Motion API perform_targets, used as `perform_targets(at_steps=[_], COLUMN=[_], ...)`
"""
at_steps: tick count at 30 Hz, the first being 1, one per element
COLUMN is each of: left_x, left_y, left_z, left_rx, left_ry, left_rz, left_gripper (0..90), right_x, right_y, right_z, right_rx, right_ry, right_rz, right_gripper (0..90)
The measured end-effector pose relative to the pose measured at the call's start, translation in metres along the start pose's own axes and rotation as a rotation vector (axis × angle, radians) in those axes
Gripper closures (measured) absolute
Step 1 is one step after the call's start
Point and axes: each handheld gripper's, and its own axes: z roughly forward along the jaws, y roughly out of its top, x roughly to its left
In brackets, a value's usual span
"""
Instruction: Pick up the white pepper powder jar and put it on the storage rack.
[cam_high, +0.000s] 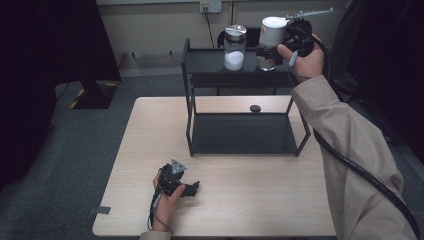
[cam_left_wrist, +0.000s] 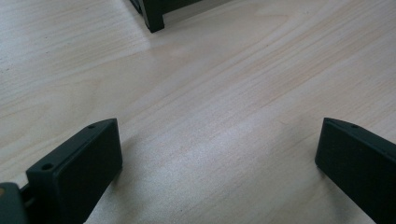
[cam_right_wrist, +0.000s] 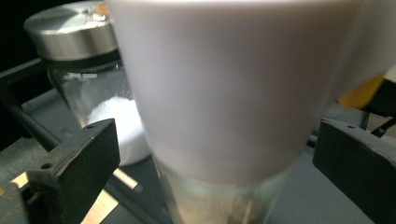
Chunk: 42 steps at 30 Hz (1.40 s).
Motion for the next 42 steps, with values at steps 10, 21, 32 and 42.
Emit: perform_targets(at_steps=[10,21,32,42], left_x=[0.000,0.000,0.000,0.000], left_y=[0.000,0.000,0.000,0.000], left_z=[0.000,0.000,0.000,0.000], left_rx=[0.000,0.000,0.000,0.000], left_ry=[0.000,0.000,0.000,0.000], left_rz=[0.000,0.000,0.000,0.000], left_gripper=[0.0,0.0,0.0,0.0], right_x=[-0.004,-0.008,-0.007,-0.008], right_y=[-0.011,-0.023,-0.031,-0.045], right_z=[-0.016,-0.026,-0.034,-0.039], right_rx=[-0.008,-0.006,-0.004,0.003], right_ry=[0.035,0.052,0.072,0.097], right_rz=[-0.001,0.012,0.007,0.000], right_gripper=[0.0,0.0,0.0,0.0])
